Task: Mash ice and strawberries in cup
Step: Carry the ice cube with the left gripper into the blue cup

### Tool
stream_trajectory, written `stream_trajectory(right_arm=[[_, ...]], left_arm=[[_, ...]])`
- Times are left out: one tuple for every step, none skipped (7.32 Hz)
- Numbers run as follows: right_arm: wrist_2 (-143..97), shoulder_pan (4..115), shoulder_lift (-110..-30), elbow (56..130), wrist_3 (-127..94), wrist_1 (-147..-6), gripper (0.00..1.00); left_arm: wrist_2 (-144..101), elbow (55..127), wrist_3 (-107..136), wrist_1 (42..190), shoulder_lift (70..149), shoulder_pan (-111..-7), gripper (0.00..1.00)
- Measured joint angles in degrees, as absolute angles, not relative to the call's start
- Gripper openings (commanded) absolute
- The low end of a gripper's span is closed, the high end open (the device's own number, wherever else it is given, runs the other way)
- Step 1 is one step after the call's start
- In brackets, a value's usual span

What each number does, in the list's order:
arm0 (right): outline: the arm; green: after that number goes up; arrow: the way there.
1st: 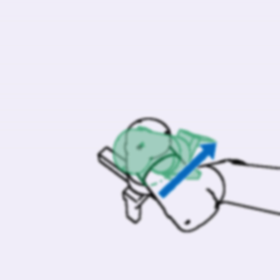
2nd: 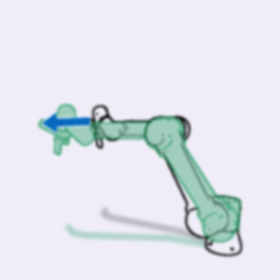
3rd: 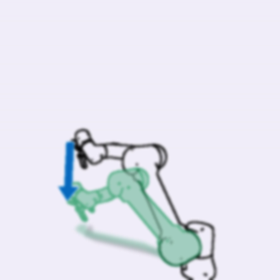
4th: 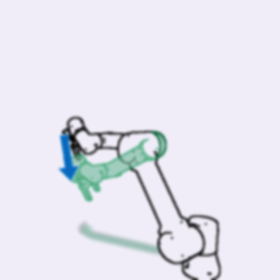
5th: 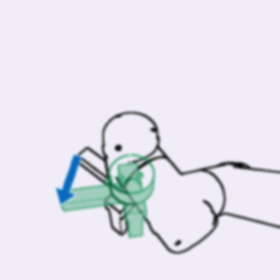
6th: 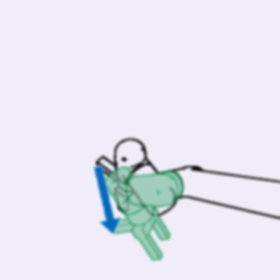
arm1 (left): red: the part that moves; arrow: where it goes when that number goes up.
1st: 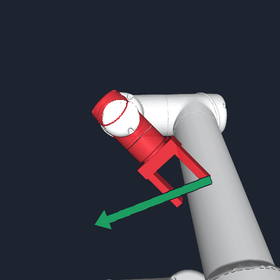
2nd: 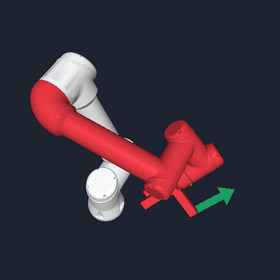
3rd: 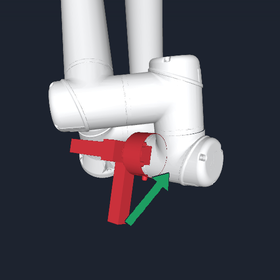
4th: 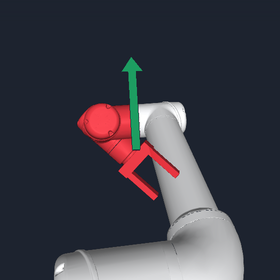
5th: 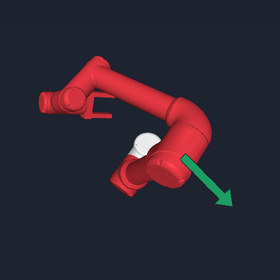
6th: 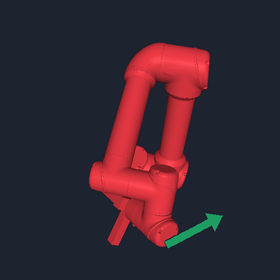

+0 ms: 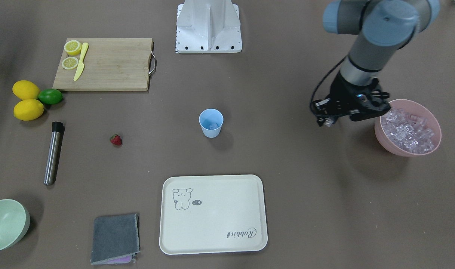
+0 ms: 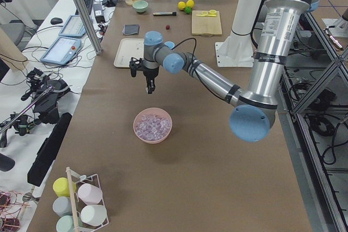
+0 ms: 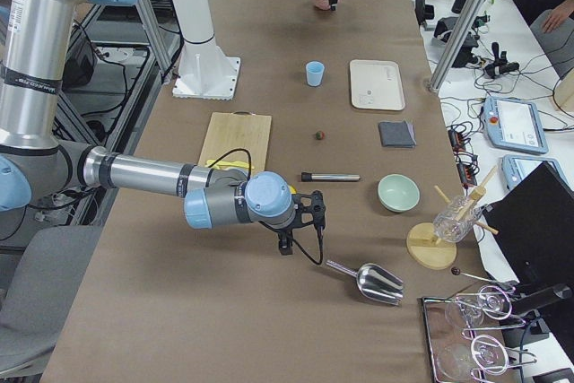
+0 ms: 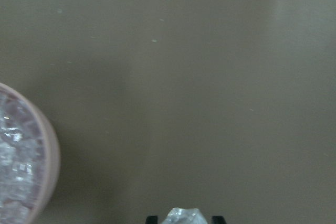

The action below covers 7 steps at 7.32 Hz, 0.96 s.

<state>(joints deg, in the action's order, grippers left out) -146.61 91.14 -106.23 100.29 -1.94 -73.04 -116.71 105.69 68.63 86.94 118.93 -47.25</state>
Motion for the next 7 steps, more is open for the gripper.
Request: stream_trajectory(right_arm=[[-146.52,91.14,-106.25,100.23,-1.92,-73.02,1.00],[-146.38,91.14,-106.26,100.22,-1.88,-72.98,1.00],[-146.23,91.16,-106.26,100.20,-1.86,-72.96,1.00],[-146.14,91.19,-106.26,100.20,-1.87,-72.95,1.00],[-146.10,91.22,-106.26,100.20,-1.90,-72.95,1.00],[-146.08,91.22,-106.28,100.20,-1.91,-72.95,1.00],[-146.08,91.23,-106.32,100.20,-1.88,-72.95,1.00]], left_arm=[[-115.42,102.98,71.54,86.80,124.08,-43.67,0.00],[-114.25,100.34,73.34,86.86,128.53,-40.76,0.00],[-113.70,97.48,74.14,87.02,132.60,-38.86,0.00],[-113.12,94.55,74.69,87.19,136.32,-37.21,0.00],[-111.89,92.06,75.30,87.95,138.93,-35.55,0.00],[-110.76,90.43,75.66,89.22,140.07,-34.23,0.00],[-110.20,89.49,75.69,90.15,140.43,-33.50,0.60]])
